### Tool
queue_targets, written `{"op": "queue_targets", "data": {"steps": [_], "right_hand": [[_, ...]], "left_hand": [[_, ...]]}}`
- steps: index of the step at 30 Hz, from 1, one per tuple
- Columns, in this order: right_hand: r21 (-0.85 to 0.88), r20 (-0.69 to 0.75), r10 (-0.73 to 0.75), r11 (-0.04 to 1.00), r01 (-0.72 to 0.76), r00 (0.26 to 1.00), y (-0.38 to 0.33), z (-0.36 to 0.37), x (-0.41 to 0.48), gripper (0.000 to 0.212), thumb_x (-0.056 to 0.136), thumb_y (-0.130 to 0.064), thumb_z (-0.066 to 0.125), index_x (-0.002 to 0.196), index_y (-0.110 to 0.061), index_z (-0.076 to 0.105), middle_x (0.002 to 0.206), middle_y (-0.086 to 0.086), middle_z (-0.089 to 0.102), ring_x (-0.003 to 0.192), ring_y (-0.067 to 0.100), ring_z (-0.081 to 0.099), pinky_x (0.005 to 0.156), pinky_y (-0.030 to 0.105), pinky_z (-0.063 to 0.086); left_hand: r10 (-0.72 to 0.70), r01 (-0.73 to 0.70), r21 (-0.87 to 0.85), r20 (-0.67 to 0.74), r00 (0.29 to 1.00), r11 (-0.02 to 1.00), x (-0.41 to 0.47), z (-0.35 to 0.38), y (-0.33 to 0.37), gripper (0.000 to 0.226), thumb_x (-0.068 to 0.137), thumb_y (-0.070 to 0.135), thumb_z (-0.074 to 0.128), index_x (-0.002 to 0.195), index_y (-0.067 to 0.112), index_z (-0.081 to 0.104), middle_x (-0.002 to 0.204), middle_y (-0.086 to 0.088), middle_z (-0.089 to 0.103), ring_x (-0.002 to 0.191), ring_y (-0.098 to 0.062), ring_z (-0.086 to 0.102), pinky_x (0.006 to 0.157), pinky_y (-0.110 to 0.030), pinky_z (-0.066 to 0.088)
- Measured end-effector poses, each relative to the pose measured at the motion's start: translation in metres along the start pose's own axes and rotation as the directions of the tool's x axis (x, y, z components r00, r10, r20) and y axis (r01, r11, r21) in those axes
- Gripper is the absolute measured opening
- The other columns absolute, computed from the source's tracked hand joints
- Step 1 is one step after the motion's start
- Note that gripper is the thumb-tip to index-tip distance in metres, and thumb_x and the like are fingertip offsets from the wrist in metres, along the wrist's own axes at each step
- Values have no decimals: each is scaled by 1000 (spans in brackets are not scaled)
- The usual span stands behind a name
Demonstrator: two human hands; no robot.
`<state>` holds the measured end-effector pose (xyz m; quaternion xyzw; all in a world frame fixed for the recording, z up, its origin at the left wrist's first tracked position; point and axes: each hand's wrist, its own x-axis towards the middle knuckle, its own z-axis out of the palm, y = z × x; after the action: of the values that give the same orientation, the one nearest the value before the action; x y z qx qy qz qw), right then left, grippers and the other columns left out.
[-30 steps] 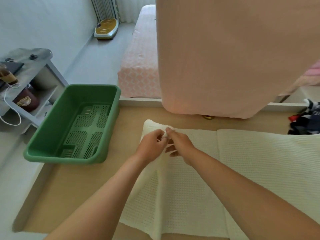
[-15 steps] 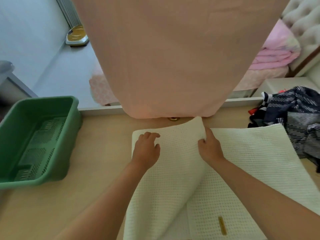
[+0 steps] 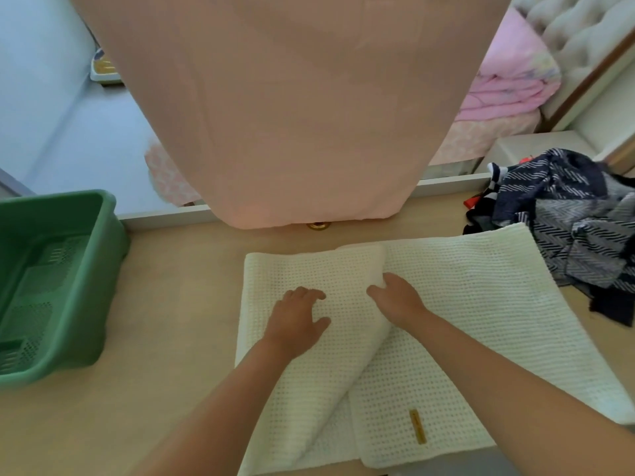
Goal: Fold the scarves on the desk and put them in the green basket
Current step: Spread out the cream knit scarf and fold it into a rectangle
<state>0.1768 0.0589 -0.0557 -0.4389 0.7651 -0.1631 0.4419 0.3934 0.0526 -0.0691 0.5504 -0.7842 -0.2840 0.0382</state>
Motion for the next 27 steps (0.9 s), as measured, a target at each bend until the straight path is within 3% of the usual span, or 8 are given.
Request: {"op": "queue_targets", "data": {"steps": [3, 7, 9, 13, 16, 20, 24, 27], "right_hand": [[-76, 61, 2, 997, 3, 998, 8, 6, -18, 10, 88, -25, 55, 95, -21, 60, 93, -4, 63, 85, 16, 61, 66, 29, 46], [-45, -24, -23, 999, 22, 999, 1, 12, -25, 13, 83, -8, 55, 94, -11, 60, 89, 0, 64, 79, 16, 60, 59, 25, 45], [101, -57, -16, 995, 21, 998, -9, 13, -25, 10, 82, -5, 58, 90, -3, 64, 87, 5, 68, 78, 20, 65, 63, 31, 53], [590, 57, -5, 807, -30, 998, -25, 11, -22, 30, 89, -13, 68, 119, -15, 63, 109, 5, 72, 95, 18, 72, 86, 37, 59], [385, -1, 15, 923, -14, 1000, -11, 20, -20, 41, 93, -13, 60, 133, -20, 58, 129, 0, 63, 116, 16, 61, 101, 37, 50], [91, 7, -11, 996, 11, 1000, 1, 50, -30, 51, 92, -1, 50, 140, -18, 53, 141, 0, 54, 126, 16, 52, 109, 36, 43], [451, 99, 53, 887, -93, 994, -20, 68, -31, 58, 90, 13, 49, 141, -14, 50, 137, 4, 56, 116, 14, 58, 99, 34, 53], [510, 170, 53, 850, -134, 984, -29, 70, -32, 57, 91, 18, 41, 139, -9, 51, 133, 5, 60, 115, 15, 60, 96, 32, 54]], "left_hand": [[51, -43, -97, 86, 995, 994, -16, 8, 29, 52, 80, 59, 67, 123, 34, 51, 115, 14, 51, 105, -6, 50, 88, -27, 45], [4, 0, -20, 239, 971, 1000, -29, 29, 47, 85, 62, 74, 70, 128, 31, 39, 121, 13, 43, 108, -10, 49, 87, -34, 47], [-18, 17, 10, 237, 971, 1000, -32, 34, 46, 86, 62, 72, 72, 128, 28, 37, 120, 11, 43, 108, -12, 51, 85, -35, 48], [-72, 86, -134, 106, 992, 987, -21, 22, 34, 17, 86, 38, 64, 99, 31, 54, 99, 14, 61, 94, -11, 61, 82, -32, 51], [-227, 236, -381, 71, 971, 894, -7, 1, 15, 9, 90, 22, 61, 82, 26, 62, 82, 10, 65, 76, -14, 64, 74, -32, 57], [-299, 306, -505, 97, 949, 807, -7, -14, -1, 2, 91, 19, 59, 89, 19, 60, 86, 0, 66, 60, -15, 66, 44, -16, 43], [-254, 415, -544, 349, 902, 729, -17, 7, 2, 44, 83, 32, 72, 117, 17, 49, 100, 1, 66, 76, -13, 68, 58, -24, 49], [-201, 377, -438, 397, 896, 816, -18, 26, 4, 61, 73, 52, 75, 118, 21, 50, 104, 8, 65, 90, -10, 65, 75, -27, 52]]}}
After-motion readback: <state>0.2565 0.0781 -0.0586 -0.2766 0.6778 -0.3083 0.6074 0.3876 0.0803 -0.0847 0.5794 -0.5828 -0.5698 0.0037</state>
